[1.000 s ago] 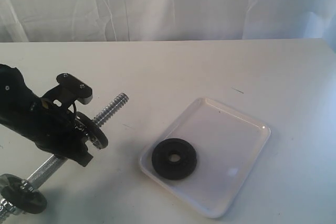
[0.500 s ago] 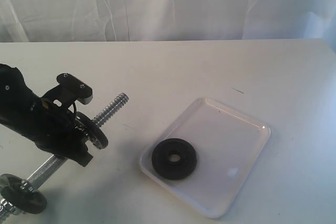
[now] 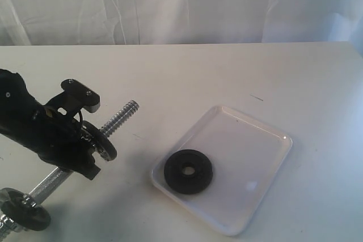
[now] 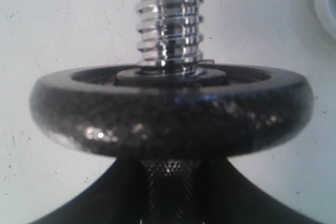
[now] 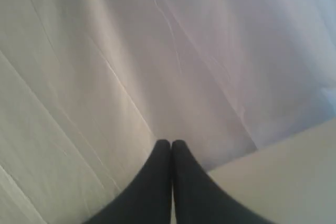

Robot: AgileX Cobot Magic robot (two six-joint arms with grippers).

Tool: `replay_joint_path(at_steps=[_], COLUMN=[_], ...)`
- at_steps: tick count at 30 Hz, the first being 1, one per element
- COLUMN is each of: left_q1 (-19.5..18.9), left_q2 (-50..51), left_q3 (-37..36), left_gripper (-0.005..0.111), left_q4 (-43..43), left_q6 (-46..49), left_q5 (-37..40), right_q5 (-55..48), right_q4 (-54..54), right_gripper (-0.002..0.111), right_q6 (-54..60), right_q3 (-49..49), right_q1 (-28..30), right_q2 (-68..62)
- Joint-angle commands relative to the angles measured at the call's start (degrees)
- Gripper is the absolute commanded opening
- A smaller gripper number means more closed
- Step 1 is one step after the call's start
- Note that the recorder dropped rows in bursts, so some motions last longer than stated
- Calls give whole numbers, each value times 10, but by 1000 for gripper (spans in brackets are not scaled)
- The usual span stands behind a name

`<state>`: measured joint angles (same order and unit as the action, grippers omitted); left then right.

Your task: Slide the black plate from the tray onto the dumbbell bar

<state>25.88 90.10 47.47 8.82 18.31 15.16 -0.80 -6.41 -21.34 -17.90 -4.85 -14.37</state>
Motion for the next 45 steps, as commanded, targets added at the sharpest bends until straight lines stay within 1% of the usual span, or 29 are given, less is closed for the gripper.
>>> replay_joint_path(at_steps=[1, 2, 3, 4, 6, 10, 15, 21, 24, 25, 27, 28, 29, 32, 33, 35, 37, 39, 45], left_q1=[0, 0, 0, 0, 0, 0, 0, 0, 0, 0, 0, 0, 0, 0, 0, 0, 0, 0, 0], left_q2=[-21, -21, -21, -21, -21, -21, -21, -21, -21, -21, -21, -21, -21, -21, -21, -21, -21, -21, -21], left_q3=[13, 13, 13, 13, 13, 13, 13, 13, 13, 13, 13, 13, 13, 13, 13, 13, 13, 13, 13], left_gripper=[0, 0, 0, 0, 0, 0, 0, 0, 0, 0, 0, 0, 0, 0, 0, 0, 0, 0, 0], left_q4=[9, 9, 9, 9, 9, 9, 9, 9, 9, 9, 9, 9, 9, 9, 9, 9, 9, 9, 9], left_q6=[1, 1, 1, 1, 1, 1, 1, 1, 1, 1, 1, 1, 1, 1, 1, 1, 1, 1, 1], left_q5=[-31, -30, -28, -24, -20, -18, -15, -15, -15, -15, -15, -15, -15, -15, -15, -15, -15, -15, -15], right_q5=[-207, -287, -329, -383, -417, -404, -425, -430, -432, -432, -429, -422, -417, -405, -402, -397, -399, -406, -416], right_q4=[19, 1, -15, -42, -62, -52, -41, 16, 20, 20, 15, 7, 1, -7, -13, -60, -74, -65, 18], right_gripper=[0, 0, 0, 0, 0, 0, 0, 0, 4, 8, 21, 31, 45, 93, 104, 104, 104, 104, 104], right_q6=[129, 177, 207, 247, 296, 353, 391, 326, 335, 353, 384, 396, 398, 414, 413, 423, 426, 419, 323], right_q3=[-187, -250, -282, -328, -373, -397, -410, -444, -470, -476, -483, -483, -483, -483, -483, -483, -491, -504, -530], right_q1=[-42, -64, -75, -99, -134, -208, -271, -288, -288, -288, -288, -288, -288, -289, -289, -293, -305, -317, -340], right_q2=[-184, -252, -286, -345, -422, -528, -662, -751, -783, -791, -802, -807, -811, -822, -825, -837, -849, -865, -917])
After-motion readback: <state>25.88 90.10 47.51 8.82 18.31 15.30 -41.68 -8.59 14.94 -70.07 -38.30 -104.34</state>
